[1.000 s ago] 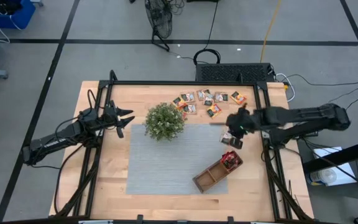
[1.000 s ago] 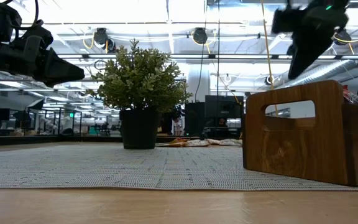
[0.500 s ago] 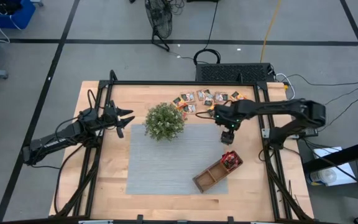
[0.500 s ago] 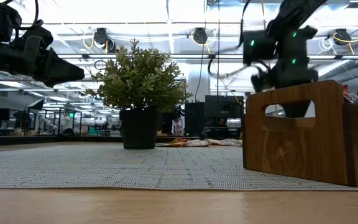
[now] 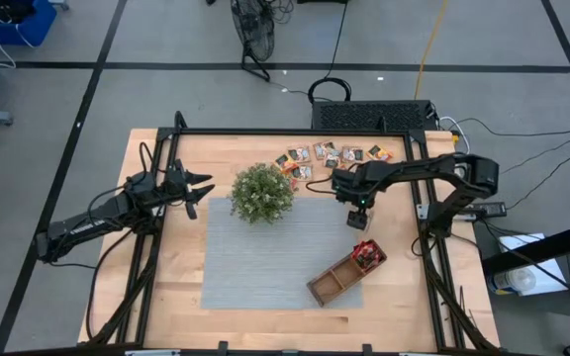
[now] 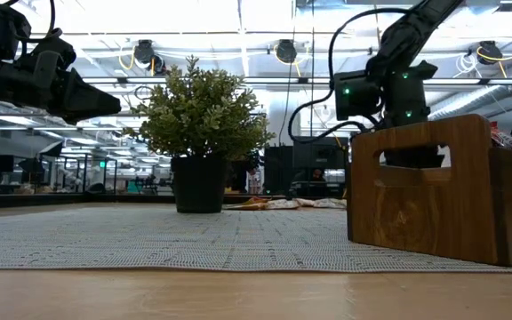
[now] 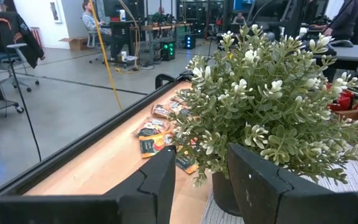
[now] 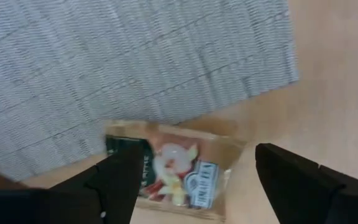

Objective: Pick & Place Tea
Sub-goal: Put the apple tea sachet into the brown organizer

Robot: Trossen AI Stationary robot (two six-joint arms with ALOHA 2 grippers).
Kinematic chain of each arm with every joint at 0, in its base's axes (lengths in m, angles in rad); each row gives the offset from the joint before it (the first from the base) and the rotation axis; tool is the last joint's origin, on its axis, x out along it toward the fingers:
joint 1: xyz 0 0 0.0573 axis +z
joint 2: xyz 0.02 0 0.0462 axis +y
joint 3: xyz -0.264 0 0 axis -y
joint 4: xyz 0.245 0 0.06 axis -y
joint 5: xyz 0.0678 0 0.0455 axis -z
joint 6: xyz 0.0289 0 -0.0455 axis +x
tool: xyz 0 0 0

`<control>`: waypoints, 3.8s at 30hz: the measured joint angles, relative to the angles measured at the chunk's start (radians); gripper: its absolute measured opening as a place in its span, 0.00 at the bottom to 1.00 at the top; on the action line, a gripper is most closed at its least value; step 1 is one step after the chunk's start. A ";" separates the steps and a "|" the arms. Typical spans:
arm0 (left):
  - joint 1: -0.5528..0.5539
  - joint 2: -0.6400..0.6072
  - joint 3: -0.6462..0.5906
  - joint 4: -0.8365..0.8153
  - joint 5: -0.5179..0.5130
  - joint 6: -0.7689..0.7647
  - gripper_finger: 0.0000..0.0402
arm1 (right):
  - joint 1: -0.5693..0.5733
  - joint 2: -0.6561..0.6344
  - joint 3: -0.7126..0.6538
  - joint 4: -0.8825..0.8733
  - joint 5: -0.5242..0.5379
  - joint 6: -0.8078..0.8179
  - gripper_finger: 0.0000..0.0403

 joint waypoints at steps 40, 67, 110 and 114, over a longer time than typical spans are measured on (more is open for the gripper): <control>0.000 0.000 0.000 0.000 0.000 0.000 0.37 | 0.001 -0.141 0.026 -0.251 0.137 0.046 0.00; 0.000 0.000 0.000 0.000 0.000 0.000 0.37 | 0.002 -0.152 -0.151 0.217 0.149 0.025 0.00; 0.000 0.000 0.000 0.000 0.000 0.000 0.37 | -0.146 -0.188 -0.261 0.288 0.106 -0.089 0.10; 0.000 0.000 0.000 0.000 0.000 0.000 0.37 | -0.146 -0.188 -0.262 0.303 0.116 -0.111 0.01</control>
